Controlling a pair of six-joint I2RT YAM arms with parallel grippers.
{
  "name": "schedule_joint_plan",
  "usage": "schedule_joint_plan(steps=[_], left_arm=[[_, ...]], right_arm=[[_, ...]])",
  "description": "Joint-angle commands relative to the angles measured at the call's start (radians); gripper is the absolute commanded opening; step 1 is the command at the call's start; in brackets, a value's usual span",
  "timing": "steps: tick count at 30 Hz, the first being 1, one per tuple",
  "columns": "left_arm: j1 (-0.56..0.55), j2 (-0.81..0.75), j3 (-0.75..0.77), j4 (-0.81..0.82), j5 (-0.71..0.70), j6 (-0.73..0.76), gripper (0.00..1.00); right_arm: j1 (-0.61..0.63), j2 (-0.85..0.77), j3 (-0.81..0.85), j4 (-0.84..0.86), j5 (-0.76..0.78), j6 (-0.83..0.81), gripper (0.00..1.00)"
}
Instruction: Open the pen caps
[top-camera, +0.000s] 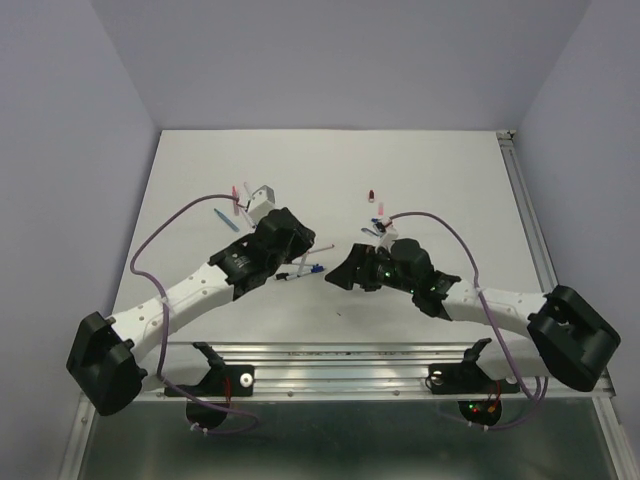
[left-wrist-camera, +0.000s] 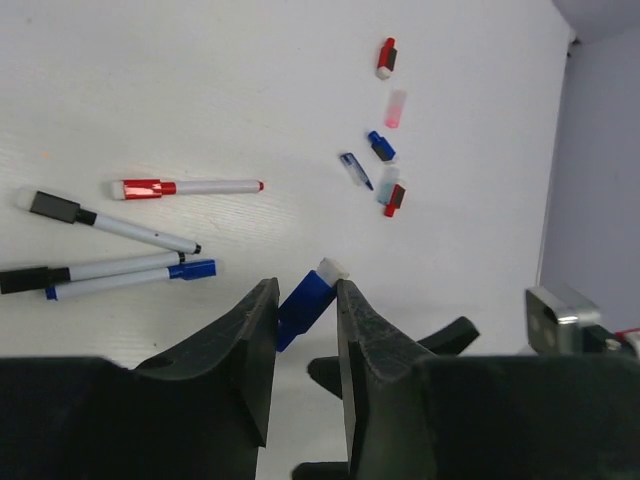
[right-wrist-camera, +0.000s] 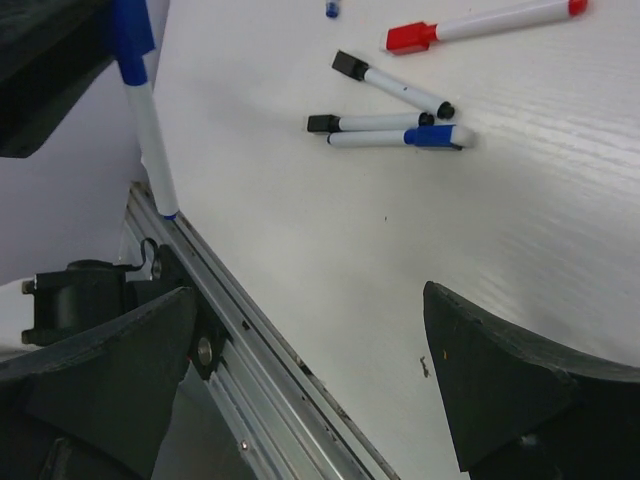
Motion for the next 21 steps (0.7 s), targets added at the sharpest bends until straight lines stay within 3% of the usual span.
schedule_joint_plan(steps=[1, 8, 12, 14, 18, 21], left_arm=[[-0.059, -0.048, -0.039, 0.057, -0.119, -0.205, 0.08], [-0.11, -0.045, -0.05, 0.055, -0.177, -0.288, 0.08], [-0.128, -0.045, -0.045, 0.046, -0.204, -0.319, 0.07], [-0.139, -0.045, -0.045, 0.04, -0.225, -0.347, 0.07], [-0.151, -0.045, -0.048, 0.016, -0.25, -0.391, 0.07], [-0.153, -0.044, -0.051, 0.012, -0.26, -0.403, 0.07]], right_arm=[[0.043, 0.082, 0.117, 0.176, -0.073, -0.013, 1.0], [0.095, 0.203, 0.254, 0.117, -0.042, -0.068, 0.99], [0.106, 0.249, 0.296, 0.107, -0.034, -0.066, 0.93], [0.112, 0.264, 0.304, 0.102, -0.03, -0.062, 0.86], [0.121, 0.266, 0.303, 0.091, -0.002, -0.043, 0.49], [0.124, 0.252, 0.289, 0.107, 0.016, -0.036, 0.3]])
